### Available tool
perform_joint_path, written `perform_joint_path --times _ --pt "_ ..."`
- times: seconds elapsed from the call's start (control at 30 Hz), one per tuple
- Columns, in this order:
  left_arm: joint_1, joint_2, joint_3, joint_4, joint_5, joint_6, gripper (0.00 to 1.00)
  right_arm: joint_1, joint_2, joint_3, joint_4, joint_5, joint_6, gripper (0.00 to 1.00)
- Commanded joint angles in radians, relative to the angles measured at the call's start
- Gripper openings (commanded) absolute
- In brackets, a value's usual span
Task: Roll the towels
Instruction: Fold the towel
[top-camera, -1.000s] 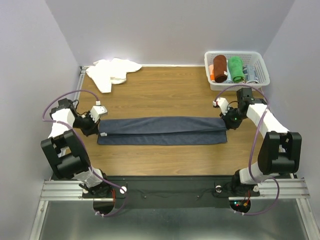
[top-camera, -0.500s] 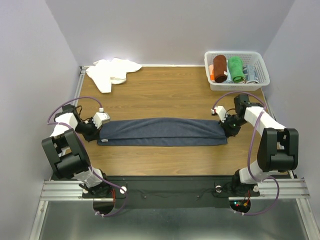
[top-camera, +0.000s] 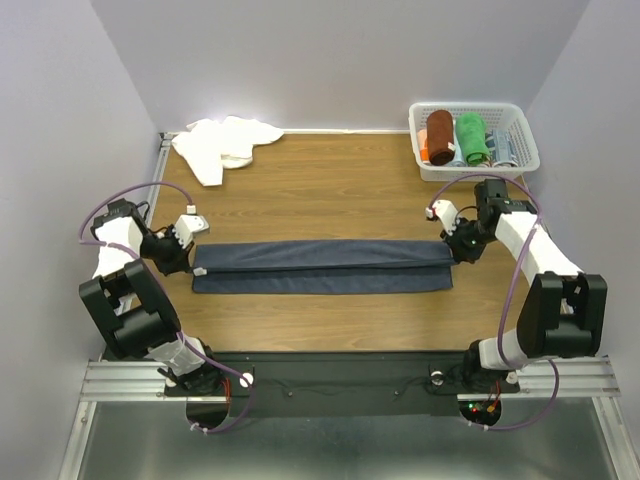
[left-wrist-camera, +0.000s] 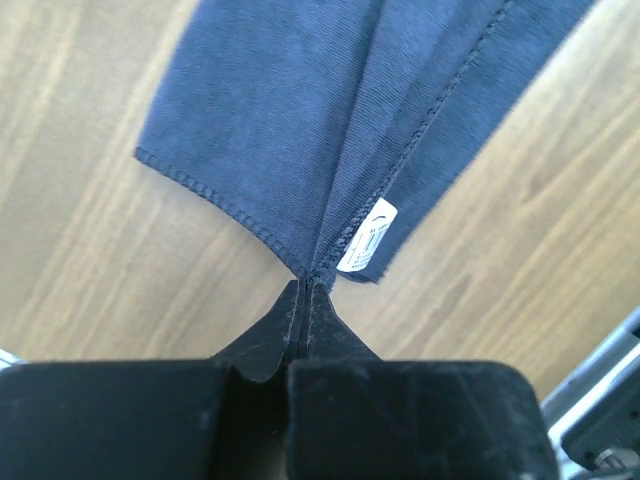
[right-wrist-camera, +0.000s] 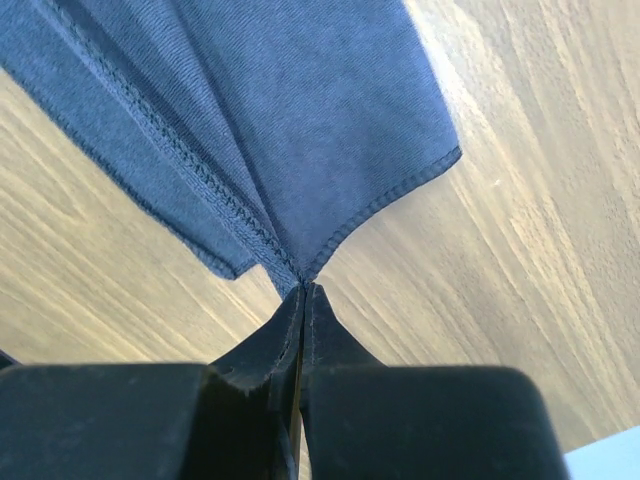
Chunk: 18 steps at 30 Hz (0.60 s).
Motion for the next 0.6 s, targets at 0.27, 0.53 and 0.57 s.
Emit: perform_joint_path --times 0.27,0.53,0.57 --pt "0.040 -0.003 -0.035 -0.074 -0.036 0.087 0.00 -0.011 -0.009 -0.076 -0.028 0.005 -0.072 0.01" --pt "0.034 0.011 -0.081 -0.057 -0.062 0.092 0.11 -0.012 0.017 -0.053 -0.036 -0.035 -0.059 0.26" --pt "0.034 0.005 -0.084 -0.058 -0.069 0.094 0.25 -0.011 0.008 -0.041 -0.065 -0.046 -0.075 0.39"
